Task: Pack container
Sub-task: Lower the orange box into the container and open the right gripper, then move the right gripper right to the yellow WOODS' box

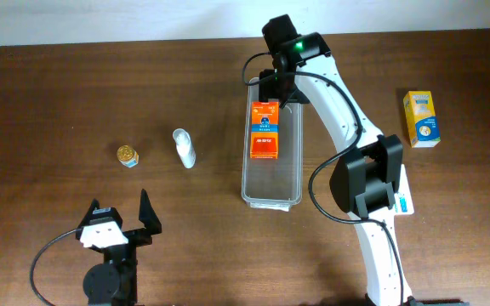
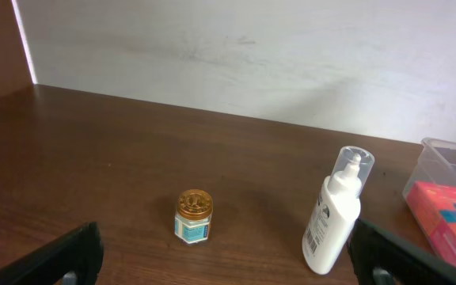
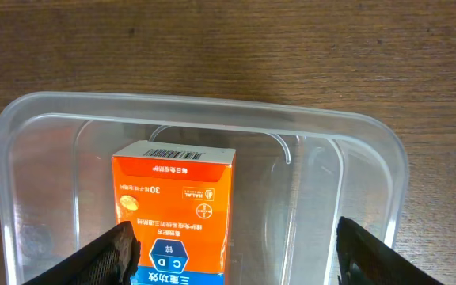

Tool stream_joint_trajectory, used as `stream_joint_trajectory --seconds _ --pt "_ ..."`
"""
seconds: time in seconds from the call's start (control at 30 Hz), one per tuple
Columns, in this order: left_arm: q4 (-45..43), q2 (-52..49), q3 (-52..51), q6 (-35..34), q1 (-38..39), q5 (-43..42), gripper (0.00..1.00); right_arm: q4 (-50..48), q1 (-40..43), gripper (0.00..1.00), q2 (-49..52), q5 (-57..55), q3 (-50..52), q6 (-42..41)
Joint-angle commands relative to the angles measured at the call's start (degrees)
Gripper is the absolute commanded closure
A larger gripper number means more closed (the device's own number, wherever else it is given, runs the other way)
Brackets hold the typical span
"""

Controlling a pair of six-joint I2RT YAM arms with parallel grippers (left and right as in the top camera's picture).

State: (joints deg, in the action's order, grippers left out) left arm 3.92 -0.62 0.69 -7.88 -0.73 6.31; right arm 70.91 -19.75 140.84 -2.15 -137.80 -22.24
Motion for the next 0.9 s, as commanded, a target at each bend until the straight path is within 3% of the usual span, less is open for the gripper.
stream_joint_trajectory --seconds 0.0,0.37,0.53,0.73,0.87 --pt "0.0 0.3 -0.2 0.9 -0.2 0.6 0.01 0.2 0.2 0.27 -1.1 0.2 -1.3 1.0" --pt "0.0 0.3 -0.2 0.9 -0.2 0.6 0.01 2.4 0.3 0.24 -1.6 0.1 -10.2 2.8" --pt "0.0 0.3 -0.2 0.9 -0.2 0.6 0.01 11.5 1.9 0.19 -1.7 -11.1 -20.6 3.0" --pt "0.0 0.3 -0.2 0.9 -0.2 0.6 0.01 26.4 11.3 0.15 -1.7 -16.5 -29.2 9.1" --pt "0.1 0.3 -0.2 0.9 -0.2 0.6 0.01 26.4 20.5 0.00 -1.7 -4.0 -28.1 20.6"
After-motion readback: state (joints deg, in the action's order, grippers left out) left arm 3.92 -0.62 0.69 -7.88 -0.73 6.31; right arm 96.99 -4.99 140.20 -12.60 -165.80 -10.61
